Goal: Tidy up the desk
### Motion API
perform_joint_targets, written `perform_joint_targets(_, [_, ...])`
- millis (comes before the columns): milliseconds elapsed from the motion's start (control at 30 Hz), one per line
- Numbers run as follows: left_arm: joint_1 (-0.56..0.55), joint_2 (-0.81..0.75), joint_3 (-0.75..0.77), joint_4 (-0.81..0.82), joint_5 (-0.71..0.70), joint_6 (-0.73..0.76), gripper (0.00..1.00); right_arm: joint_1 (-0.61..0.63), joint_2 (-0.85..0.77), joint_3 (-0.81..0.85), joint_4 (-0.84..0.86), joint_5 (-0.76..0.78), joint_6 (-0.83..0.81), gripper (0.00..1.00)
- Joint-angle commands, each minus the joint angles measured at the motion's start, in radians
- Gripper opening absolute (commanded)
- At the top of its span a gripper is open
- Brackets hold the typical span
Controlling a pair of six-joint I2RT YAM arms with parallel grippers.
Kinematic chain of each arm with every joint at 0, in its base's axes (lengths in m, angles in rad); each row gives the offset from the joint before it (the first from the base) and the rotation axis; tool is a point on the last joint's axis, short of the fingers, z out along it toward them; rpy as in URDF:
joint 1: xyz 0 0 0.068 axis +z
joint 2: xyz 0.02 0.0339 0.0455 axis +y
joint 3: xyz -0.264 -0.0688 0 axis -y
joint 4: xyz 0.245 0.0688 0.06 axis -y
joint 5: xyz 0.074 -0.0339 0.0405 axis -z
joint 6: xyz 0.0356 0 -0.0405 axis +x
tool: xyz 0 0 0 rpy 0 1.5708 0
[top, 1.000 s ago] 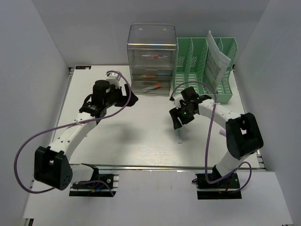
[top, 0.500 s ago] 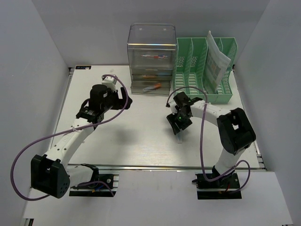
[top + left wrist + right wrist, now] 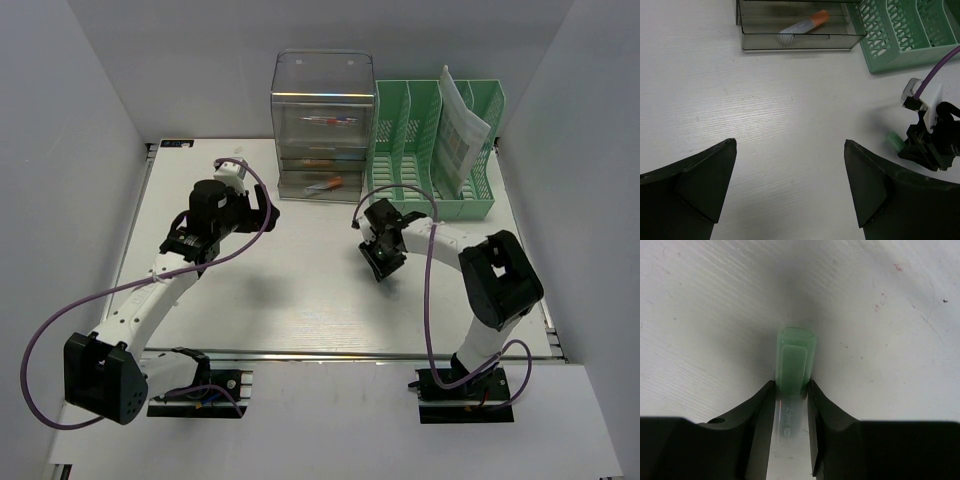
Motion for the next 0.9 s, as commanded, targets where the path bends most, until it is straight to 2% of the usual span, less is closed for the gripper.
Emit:
perform_joint_targets(0, [0.004,-0.029,-0.004,0.012,-0.012,0.012,0.98,0.017,0.025,-0.047,0.046,0.097,-0.035,0.17])
perform_joint_targets(100, [0.004,-0.033,-0.004,0.012,-0.015,0.013,0.98,0.023,0.027,-0.039,0.070,0.134,-0.082,0.09])
perform_joint_targets(267, [0.004,-0.030,-0.007,0.012,-0.014,0.015,0.98,0.017,-0.018,0.089,0.047,0.024,-0.245,0.00])
perform_joint_targets(367, [0.004,-0.024,-0.007,0.013,-0.013,0.012,0.98,0.023,-0.018,0.238,0.035,0.006,-0.356,0.00])
perform_joint_targets(467, [0.004,-0.024,-0.004,0.007,-0.032,0.013,0.98,0.025,0.013,0.370,0.053,-0.073,-0.479,0.00])
perform_joint_targets(500, [0.004,-0.028,-0.005,0.009,-0.047,0.012,0.98,0.026,0.036,0.397,0.064,-0.081,-0.554,0.00])
perform_joint_targets(667, [0.004,-0.044,-0.022,0.021,-0.069,0.013,0.98,0.026,0.152,0.616,0.134,-0.103,-0.723,0.00])
perform_joint_targets(767, [0.004,-0.035,-0.022,0.019,-0.076,0.018,0.98,0.029,0.259,0.712,0.203,-0.089,-0.837,0.01])
perform_joint_targets(867, [0.004,-0.025,-0.021,0.016,-0.075,0.021,0.98,0.026,0.306,0.738,0.297,-0.096,-0.932,0.01])
